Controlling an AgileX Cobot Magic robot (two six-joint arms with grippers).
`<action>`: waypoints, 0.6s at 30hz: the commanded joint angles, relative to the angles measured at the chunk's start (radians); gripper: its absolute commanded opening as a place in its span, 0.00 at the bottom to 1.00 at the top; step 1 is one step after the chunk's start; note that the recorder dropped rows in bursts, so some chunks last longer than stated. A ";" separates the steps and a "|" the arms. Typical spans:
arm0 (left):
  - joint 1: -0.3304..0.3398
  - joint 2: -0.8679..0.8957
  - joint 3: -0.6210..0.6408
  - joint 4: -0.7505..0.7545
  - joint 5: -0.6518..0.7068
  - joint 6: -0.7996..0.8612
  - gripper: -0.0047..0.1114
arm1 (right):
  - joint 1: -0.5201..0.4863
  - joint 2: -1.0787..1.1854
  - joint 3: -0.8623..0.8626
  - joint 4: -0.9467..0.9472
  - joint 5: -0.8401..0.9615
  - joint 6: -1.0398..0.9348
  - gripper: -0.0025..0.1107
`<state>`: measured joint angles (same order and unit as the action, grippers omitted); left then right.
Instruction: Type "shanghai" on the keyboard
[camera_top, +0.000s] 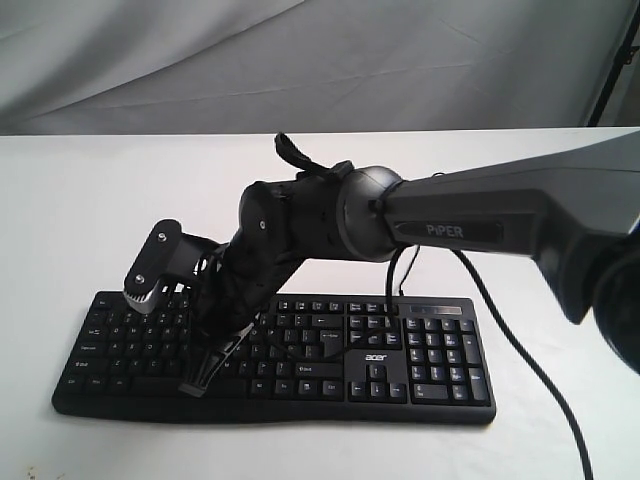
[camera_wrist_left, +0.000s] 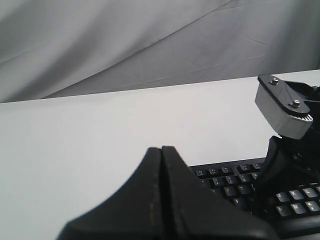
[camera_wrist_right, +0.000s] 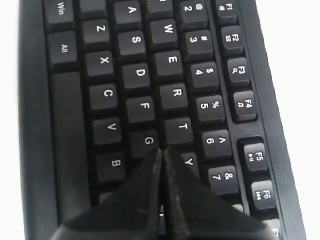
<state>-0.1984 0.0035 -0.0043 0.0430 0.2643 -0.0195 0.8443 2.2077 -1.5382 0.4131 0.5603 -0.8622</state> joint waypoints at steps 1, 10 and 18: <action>-0.004 -0.003 0.004 0.001 -0.005 -0.003 0.04 | -0.009 -0.002 0.005 0.010 0.006 -0.020 0.02; -0.004 -0.003 0.004 0.001 -0.005 -0.003 0.04 | -0.009 -0.002 0.005 0.016 0.010 -0.028 0.02; -0.004 -0.003 0.004 0.001 -0.005 -0.003 0.04 | -0.009 -0.002 0.005 0.016 0.017 -0.029 0.02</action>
<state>-0.1984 0.0035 -0.0043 0.0430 0.2643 -0.0195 0.8443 2.2077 -1.5382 0.4175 0.5704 -0.8786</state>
